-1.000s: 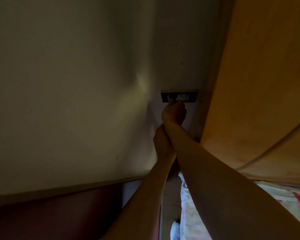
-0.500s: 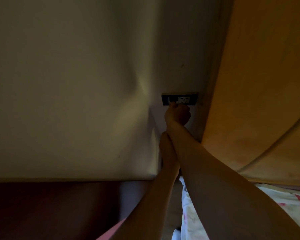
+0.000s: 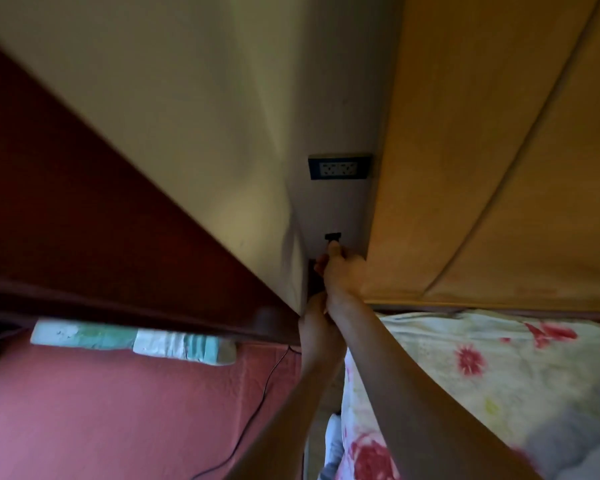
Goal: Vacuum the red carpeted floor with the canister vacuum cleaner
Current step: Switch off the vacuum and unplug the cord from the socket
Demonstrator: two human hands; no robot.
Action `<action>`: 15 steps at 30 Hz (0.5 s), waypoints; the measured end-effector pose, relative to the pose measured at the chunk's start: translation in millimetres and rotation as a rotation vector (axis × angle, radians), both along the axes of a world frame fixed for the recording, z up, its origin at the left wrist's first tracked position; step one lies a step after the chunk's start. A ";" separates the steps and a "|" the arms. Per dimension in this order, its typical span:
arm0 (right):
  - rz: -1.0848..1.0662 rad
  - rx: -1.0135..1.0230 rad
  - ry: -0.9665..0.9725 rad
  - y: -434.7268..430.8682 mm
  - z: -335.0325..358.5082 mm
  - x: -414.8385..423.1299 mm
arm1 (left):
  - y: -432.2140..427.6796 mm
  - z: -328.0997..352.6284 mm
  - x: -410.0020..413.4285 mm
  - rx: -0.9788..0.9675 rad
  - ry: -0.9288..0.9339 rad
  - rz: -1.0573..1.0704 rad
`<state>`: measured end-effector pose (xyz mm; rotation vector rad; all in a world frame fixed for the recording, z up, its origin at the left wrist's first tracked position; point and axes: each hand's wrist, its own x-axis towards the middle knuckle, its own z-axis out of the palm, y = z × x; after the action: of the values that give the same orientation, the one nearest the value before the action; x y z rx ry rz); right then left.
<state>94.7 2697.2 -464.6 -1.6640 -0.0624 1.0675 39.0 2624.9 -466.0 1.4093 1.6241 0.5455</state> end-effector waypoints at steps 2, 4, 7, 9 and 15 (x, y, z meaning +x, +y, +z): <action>-0.010 0.032 0.081 -25.8 13.6 -4.9 | -18.0 13.6 -10.8 -0.016 -0.029 -0.041; -0.006 0.037 0.129 -54.9 32.3 -12.2 | -43.1 29.4 -26.6 -0.033 -0.071 -0.057; -0.077 0.062 0.191 -101.6 60.1 -32.9 | -76.6 52.4 -55.9 0.007 -0.074 -0.117; -0.089 0.088 0.210 -131.5 81.2 -59.6 | -98.8 70.0 -84.7 0.011 -0.102 -0.114; 0.228 0.159 0.119 -209.9 140.9 -189.6 | -165.6 108.6 -202.8 0.054 -0.265 0.040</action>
<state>-94.9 2487.3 -323.7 -1.4722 -0.2585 1.2968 -163.8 2459.2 -357.5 1.2851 1.4362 0.7701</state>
